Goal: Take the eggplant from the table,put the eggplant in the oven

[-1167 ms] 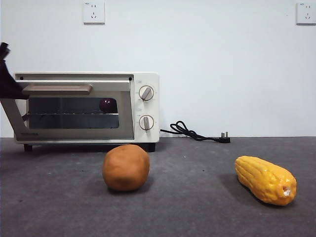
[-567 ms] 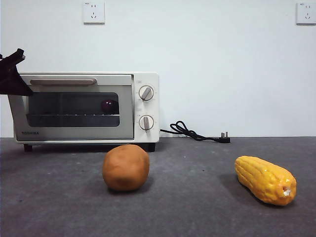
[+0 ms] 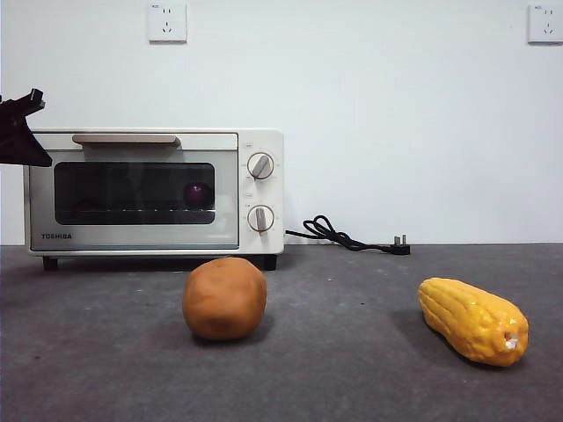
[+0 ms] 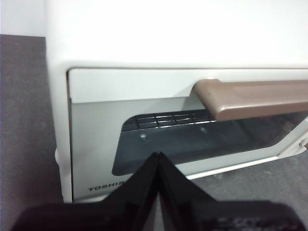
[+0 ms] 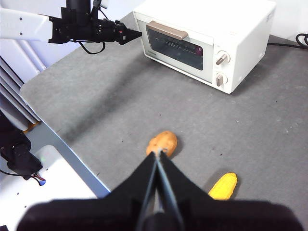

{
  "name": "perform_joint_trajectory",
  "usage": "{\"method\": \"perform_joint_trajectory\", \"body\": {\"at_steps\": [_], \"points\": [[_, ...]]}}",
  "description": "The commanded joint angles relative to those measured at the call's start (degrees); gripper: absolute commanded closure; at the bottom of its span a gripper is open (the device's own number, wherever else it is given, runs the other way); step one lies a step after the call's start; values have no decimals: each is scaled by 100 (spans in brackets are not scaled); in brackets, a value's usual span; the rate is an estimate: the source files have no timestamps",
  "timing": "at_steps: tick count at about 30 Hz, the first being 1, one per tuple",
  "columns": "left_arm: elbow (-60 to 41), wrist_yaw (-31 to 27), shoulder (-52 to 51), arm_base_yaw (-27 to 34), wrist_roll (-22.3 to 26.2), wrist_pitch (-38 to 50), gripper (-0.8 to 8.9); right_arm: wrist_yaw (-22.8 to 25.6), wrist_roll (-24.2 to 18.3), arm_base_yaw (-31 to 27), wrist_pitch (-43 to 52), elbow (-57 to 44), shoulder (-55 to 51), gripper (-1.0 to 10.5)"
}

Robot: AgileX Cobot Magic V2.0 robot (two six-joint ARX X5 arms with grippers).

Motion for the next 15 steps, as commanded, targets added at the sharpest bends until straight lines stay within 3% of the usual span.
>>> {"method": "perform_joint_trajectory", "body": {"at_steps": [1,8,15], "points": [[-44,90,-22,-24,-35,-136,819,-20,81,7,-136,-28,-11,959],[-44,90,-605,-118,-70,-798,819,-15,92,7,-136,-28,-11,957],[-44,85,-1880,-260,-140,-1633,819,4,90,7,-136,-28,-7,946]]}}
